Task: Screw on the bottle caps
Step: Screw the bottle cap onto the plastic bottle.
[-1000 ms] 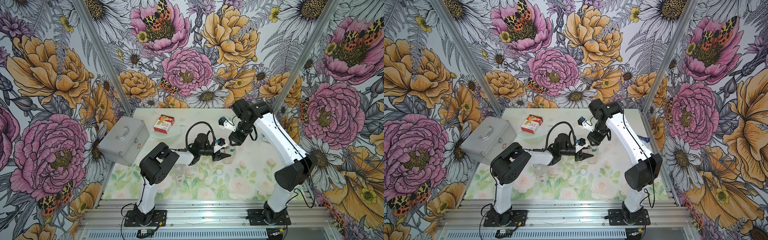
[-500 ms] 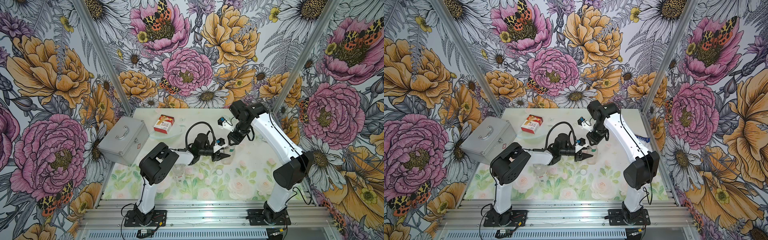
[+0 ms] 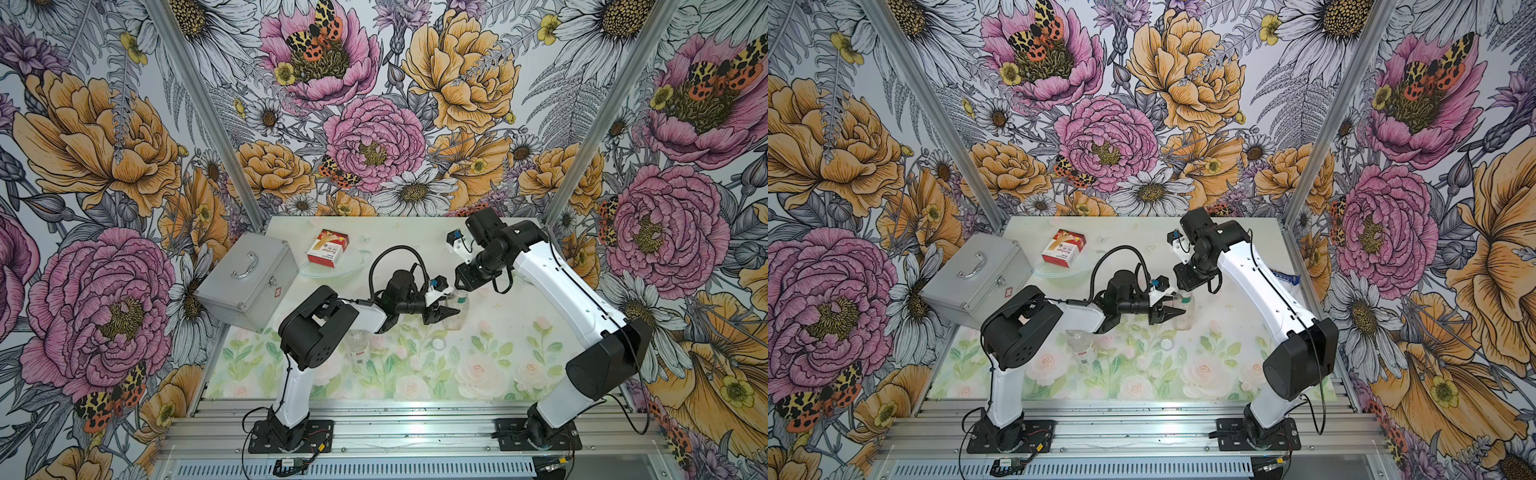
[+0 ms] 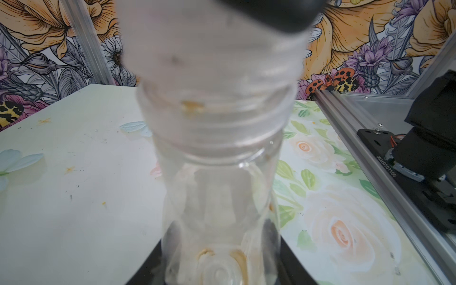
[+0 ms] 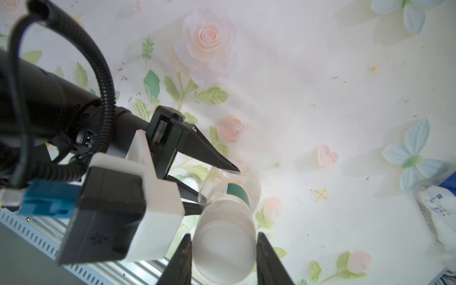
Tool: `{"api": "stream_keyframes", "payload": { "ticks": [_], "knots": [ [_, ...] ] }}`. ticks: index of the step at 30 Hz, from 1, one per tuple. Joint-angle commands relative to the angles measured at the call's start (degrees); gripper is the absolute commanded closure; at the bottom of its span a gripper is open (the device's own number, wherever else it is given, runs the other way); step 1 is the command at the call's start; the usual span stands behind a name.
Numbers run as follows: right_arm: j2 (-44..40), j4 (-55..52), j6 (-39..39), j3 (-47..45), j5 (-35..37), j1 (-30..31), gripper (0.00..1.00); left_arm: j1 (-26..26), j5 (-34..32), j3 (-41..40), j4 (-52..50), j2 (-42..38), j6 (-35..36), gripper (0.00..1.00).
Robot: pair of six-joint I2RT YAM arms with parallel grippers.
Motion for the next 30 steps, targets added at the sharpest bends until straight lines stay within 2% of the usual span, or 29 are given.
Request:
{"api": "stream_keyframes", "payload": {
  "ticks": [1, 7, 14, 17, 30],
  "knots": [
    [-1.92, 0.61, 11.44, -1.55, 2.26, 0.56, 0.68, 0.16, -3.82, 0.21, 7.65, -4.67, -1.82, 0.58],
    [-2.65, 0.05, 23.48, -1.86, -0.39, 0.63, 0.66, -0.61, -9.12, -0.19, 7.27, -5.78, -0.75, 0.59],
    [-4.56, 1.00, 32.26, -4.93, 4.74, 2.67, 0.66, -1.83, -15.96, 1.22, 2.27, -7.93, 1.81, 0.60],
    [-5.71, 2.31, 34.97, -5.97, 6.07, 3.37, 0.63, -2.03, -16.37, 1.17, 1.94, -8.44, 1.66, 0.60],
    [-12.86, 3.05, 36.83, -0.95, 6.05, 1.13, 0.61, -1.39, -14.73, 0.01, -1.71, -8.95, 3.67, 0.59]
  ]
}}
